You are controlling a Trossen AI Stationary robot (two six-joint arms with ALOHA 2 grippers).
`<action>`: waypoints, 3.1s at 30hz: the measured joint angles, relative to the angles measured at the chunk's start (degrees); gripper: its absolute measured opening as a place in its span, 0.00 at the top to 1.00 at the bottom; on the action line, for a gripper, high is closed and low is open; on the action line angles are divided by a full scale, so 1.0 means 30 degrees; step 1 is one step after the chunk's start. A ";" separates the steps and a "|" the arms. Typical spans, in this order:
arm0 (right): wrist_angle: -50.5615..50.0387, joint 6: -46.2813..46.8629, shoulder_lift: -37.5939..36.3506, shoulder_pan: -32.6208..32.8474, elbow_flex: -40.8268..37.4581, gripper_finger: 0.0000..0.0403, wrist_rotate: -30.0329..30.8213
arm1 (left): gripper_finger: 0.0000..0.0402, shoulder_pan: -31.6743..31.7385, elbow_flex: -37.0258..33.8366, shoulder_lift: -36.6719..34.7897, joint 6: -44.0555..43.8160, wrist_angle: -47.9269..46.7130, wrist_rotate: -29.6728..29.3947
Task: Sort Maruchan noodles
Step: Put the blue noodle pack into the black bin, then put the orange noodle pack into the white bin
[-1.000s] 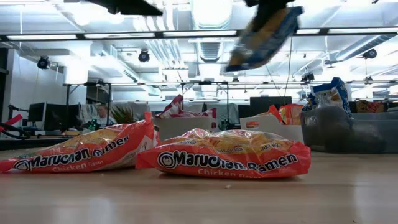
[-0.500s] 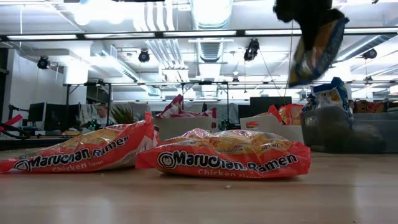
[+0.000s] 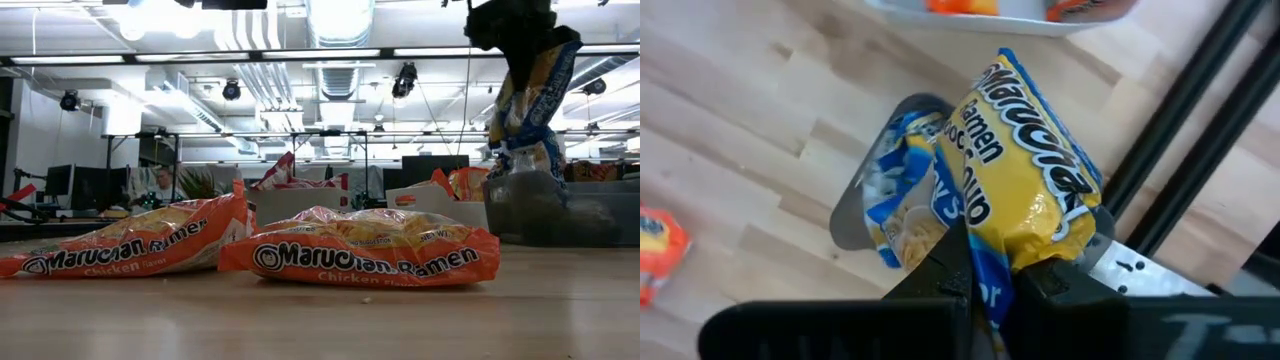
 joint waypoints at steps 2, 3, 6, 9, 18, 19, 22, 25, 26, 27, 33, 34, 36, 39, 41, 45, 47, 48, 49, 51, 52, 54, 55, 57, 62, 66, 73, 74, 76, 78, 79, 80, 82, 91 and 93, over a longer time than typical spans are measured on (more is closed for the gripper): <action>0.0034 0.0188 -0.0551 -0.0581 -0.0071 0.96 0.0021 | 0.81 0.0015 0.0000 0.0048 0.0000 0.0008 0.0002; 0.0022 0.0365 -0.0821 -0.0834 -0.0073 0.96 0.0022 | 0.81 0.0015 0.0000 0.0083 0.0000 0.0001 0.0002; 0.0002 0.0612 -0.1534 -0.1371 -0.0201 0.96 -0.0148 | 0.81 0.0029 0.0000 0.0187 0.0000 0.0001 0.0002; 0.0031 -0.0245 -0.2075 -0.1664 -0.0750 0.96 -0.0258 | 0.81 0.0051 0.0000 0.0251 0.0000 -0.0006 0.0002; 0.0029 -0.0564 -0.2889 -0.1917 -0.4222 0.96 -0.0846 | 0.81 0.0051 0.0000 0.0251 0.0000 -0.0006 0.0009; 0.0024 -0.0564 -0.2889 -0.1917 -0.4734 0.96 -0.0951 | 0.81 0.0051 0.0000 0.0251 0.0000 -0.0006 0.0009; -0.0010 -0.0566 -0.2786 -0.1921 -0.6335 0.96 -0.1627 | 0.81 0.0051 0.0000 0.0251 0.0000 -0.0006 0.0009; 0.0023 -0.0563 -0.2580 -0.1913 -0.7743 0.96 -0.1800 | 0.81 0.0051 0.0000 0.0251 0.0000 -0.0006 0.0014; -0.0006 -0.0556 -0.2500 -0.1917 -0.8158 0.96 -0.1800 | 0.81 0.0051 0.0000 0.0251 0.0000 -0.0006 0.0017; 0.0007 -0.0535 -0.2384 -0.1923 -0.8517 0.96 -0.1799 | 0.81 0.0051 0.0000 0.0251 0.0000 -0.0006 0.0017; 0.0045 -0.0559 -0.1606 -0.1909 -0.9867 0.96 -0.1657 | 0.81 0.0051 0.0000 0.0251 0.0000 -0.0006 0.0024; 0.0051 -0.0649 -0.1448 -0.1909 -0.9997 0.96 -0.1796 | 0.81 0.0051 0.0000 0.0251 0.0000 -0.0006 0.0024; 0.0072 -0.1033 -0.1101 -0.1909 -1.0179 0.96 -0.2426 | 0.81 0.0051 0.0000 0.0251 0.0000 -0.0006 0.0027; 0.0066 -0.1372 -0.0597 -0.1904 -1.0273 0.96 -0.3208 | 0.81 0.0051 0.0000 0.0251 0.0000 -0.0006 0.0031; 0.0051 -0.1653 -0.0307 -0.1902 -1.0263 0.96 -0.3204 | 0.81 0.0051 0.0000 0.0251 0.0000 -0.0006 0.0039; 0.0411 -0.1701 0.0231 -0.1902 -1.0310 0.96 -0.3133 | 0.81 0.0051 0.0000 0.0251 0.0000 -0.0006 0.0046; 0.1124 -0.1721 0.0521 -0.1902 -1.0484 0.96 -0.3118 | 0.81 0.0051 0.0000 0.0251 0.0000 -0.0006 0.0046; 0.1608 -0.1775 0.0669 -0.1902 -1.0567 0.96 -0.3066 | 0.81 0.0051 0.0000 0.0251 0.0000 -0.0006 0.0046; 0.2022 -0.1861 0.0835 -0.1902 -1.0630 0.96 -0.2888 | 0.81 0.0051 0.0000 0.0251 0.0000 -0.0006 0.0046; 0.2541 -0.2110 0.1209 -0.1902 -1.0666 0.96 -0.2216 | 0.81 0.0051 0.0000 0.0251 0.0000 -0.0006 0.0046; 0.2758 -0.2156 0.1430 -0.1902 -1.0666 0.96 -0.1811 | 0.81 0.0051 0.0000 0.0251 0.0000 -0.0012 0.0046; 0.3256 -0.2255 0.1784 -0.1902 -1.0673 0.96 -0.1109 | 0.81 0.0051 0.0000 0.0244 0.0000 -0.0014 0.0046; 0.3616 -0.2280 0.1909 -0.1880 -1.0674 0.95 -0.0828 | 0.81 0.0051 0.0000 0.0248 0.0000 -0.0014 0.0046; 0.4715 -0.2379 0.2076 -0.1858 -1.0674 0.94 -0.0685 | 0.81 0.0051 0.0000 0.0244 0.0000 -0.0021 0.0046; 0.7141 -0.2379 0.2274 -0.1858 -1.0681 0.82 -0.1785 | 0.81 0.0051 0.0000 0.0244 0.0000 -0.0062 0.0046; 0.6538 -0.2393 0.2394 -0.1861 -1.0681 0.71 -0.1792 | 0.81 0.0051 0.0000 0.0244 0.0000 -0.0130 0.0046; 0.3401 -0.2371 0.2083 -0.1866 -1.0045 0.58 -0.2158 | 0.81 0.0051 0.0000 0.0244 0.0000 -0.0116 0.0046; 0.3156 -0.2360 0.2025 -0.1866 -0.9850 0.57 -0.2157 | 0.81 0.0051 0.0000 0.0244 0.0000 -0.0116 0.0046; 0.3124 -0.2308 0.1874 -0.1866 -0.9412 0.56 -0.2149 | 0.81 0.0051 0.0000 0.0244 0.0000 -0.0109 0.0042; 0.3162 -0.2306 0.1738 -0.1866 -0.8933 0.55 -0.2142 | 0.81 0.0050 0.0000 0.0238 0.0000 -0.0108 0.0040; 0.3157 -0.2306 0.1704 -0.1866 -0.8678 0.55 -0.2142 | 0.81 0.0051 0.0000 0.0236 0.0000 -0.0108 0.0039; 0.3155 -0.2306 0.1678 -0.1865 -0.8391 0.55 -0.2142 | 0.81 0.0050 0.0000 0.0239 -0.0015 -0.0108 0.0041; 0.3274 -0.2286 0.1541 -0.1793 -0.7787 0.55 -0.2139 | 0.81 0.0051 0.0000 0.0244 -0.0163 -0.0108 0.0039; 0.9036 -0.1636 0.0038 0.1575 -0.6576 0.56 -0.2072 | 0.81 0.0051 0.0000 0.0236 -0.2068 -0.1215 0.0046; 1.1284 -0.1452 -0.0379 0.2796 -0.6844 0.56 -0.1769 | 0.81 0.0051 0.0000 0.0236 -0.2751 -0.1653 0.0046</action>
